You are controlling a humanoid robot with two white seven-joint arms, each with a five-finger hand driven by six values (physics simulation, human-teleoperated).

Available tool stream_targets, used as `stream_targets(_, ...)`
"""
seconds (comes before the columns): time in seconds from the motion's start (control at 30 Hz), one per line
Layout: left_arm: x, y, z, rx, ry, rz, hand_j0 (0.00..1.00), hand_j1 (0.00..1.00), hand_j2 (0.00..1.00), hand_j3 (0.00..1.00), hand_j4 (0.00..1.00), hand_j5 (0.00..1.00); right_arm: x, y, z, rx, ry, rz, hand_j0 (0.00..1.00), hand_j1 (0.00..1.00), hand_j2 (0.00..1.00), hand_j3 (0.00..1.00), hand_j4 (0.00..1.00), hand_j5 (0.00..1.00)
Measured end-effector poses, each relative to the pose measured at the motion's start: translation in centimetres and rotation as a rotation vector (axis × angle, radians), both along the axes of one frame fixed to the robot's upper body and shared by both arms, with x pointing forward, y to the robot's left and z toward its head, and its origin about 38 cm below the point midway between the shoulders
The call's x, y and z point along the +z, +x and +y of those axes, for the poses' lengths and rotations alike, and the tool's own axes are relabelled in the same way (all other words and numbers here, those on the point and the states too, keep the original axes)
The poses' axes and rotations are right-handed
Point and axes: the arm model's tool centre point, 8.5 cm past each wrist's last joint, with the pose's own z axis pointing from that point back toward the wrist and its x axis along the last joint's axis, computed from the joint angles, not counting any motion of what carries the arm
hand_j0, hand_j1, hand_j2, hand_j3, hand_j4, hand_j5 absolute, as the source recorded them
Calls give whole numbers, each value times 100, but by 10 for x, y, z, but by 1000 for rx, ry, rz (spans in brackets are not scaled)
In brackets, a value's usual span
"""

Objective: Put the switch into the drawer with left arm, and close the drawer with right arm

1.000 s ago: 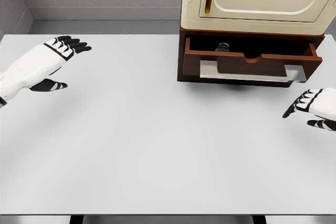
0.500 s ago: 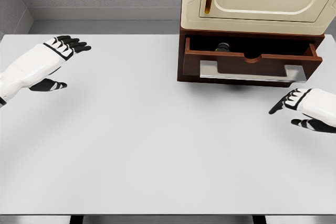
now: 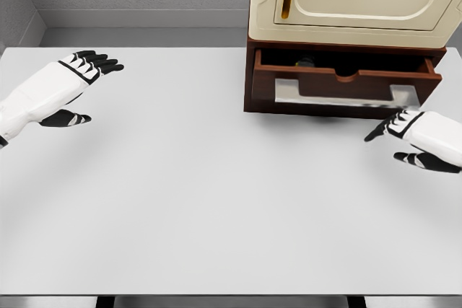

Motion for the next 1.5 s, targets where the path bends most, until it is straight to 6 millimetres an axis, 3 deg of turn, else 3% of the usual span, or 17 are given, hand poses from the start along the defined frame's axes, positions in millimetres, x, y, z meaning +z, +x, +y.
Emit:
stream_targets(0.5, -1, 0, 1, 2, 0, 2, 100, 100, 100, 100, 100, 100, -3, 19, -11, -41, -38, -15, 73, 73, 73, 73, 73, 73)
stream_targets(1.0, -1, 1, 2, 5, -1, 4, 100, 100, 100, 100, 100, 100, -4, 21, -15, -62, -4, -3, 74, 74, 74, 74, 74, 74)
stream_targets(1.1, 0, 0, 1, 3, -1, 1, 100, 100, 100, 100, 100, 100, 1, 30, -15, -48, -69, -18, 74, 74, 74, 74, 74, 74)
stream_targets(1.5, -1, 0, 2, 5, -1, 3, 100, 100, 100, 100, 100, 100, -2, 44, -15, -65, -39, -9, 74, 74, 74, 74, 74, 74)
